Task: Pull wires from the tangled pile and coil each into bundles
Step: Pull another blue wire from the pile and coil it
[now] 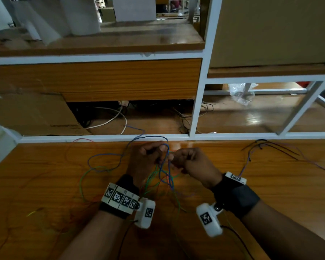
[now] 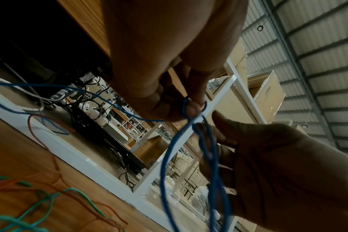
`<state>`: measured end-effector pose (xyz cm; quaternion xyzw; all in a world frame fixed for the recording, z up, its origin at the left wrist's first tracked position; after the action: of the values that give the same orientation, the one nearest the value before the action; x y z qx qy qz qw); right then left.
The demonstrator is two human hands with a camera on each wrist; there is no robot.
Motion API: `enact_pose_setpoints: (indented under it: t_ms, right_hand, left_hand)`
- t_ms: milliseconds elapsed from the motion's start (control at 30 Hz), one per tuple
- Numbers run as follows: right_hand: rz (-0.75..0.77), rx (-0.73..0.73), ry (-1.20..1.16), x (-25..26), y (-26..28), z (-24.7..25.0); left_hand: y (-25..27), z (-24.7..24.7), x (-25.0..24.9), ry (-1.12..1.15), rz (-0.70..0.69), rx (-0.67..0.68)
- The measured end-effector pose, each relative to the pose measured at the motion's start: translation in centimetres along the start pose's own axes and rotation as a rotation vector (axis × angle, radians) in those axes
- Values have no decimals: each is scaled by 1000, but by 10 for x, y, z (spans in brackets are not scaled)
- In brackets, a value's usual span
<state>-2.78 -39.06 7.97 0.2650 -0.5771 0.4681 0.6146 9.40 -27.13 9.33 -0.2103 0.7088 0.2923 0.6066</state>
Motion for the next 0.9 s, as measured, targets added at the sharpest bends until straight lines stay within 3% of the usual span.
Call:
enact_pose_setpoints:
  t_ms: [233, 367, 467, 533, 667, 800, 900]
  right_hand:
    - [-115, -24, -108, 12, -9, -2]
    - [-39, -45, 100, 14, -12, 6]
    - [63, 61, 375, 17, -10, 13]
    - [61, 150, 469, 20, -7, 12]
    - [-309, 339, -66, 18, 5, 4]
    - [-447, 226, -513, 16, 8, 3]
    - [-413, 203, -488, 12, 9, 0]
  left_hand:
    - [-2, 8, -3, -120, -117, -13]
    - [-6, 24, 0, -372, -196, -64]
    - [-2, 36, -4, -685, -320, -68]
    - [4, 36, -11, -759, -429, -32]
    - [8, 29, -15, -900, -587, 28]
    - [7, 31, -19, -979, -692, -15]
    - [7, 30, -18, -1027, -719, 11]
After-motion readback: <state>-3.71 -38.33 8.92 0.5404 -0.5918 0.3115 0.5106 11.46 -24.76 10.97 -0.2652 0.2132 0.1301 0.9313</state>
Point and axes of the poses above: each hand's wrist, its own y-axis away from the middle knuckle, its own z-axis out of the back of the hand, x = y × z, the point moved 3 cm from there along -y, towards the middle knuckle, and after that the axes turned 13 degrees about z, right-handed, at the moved point
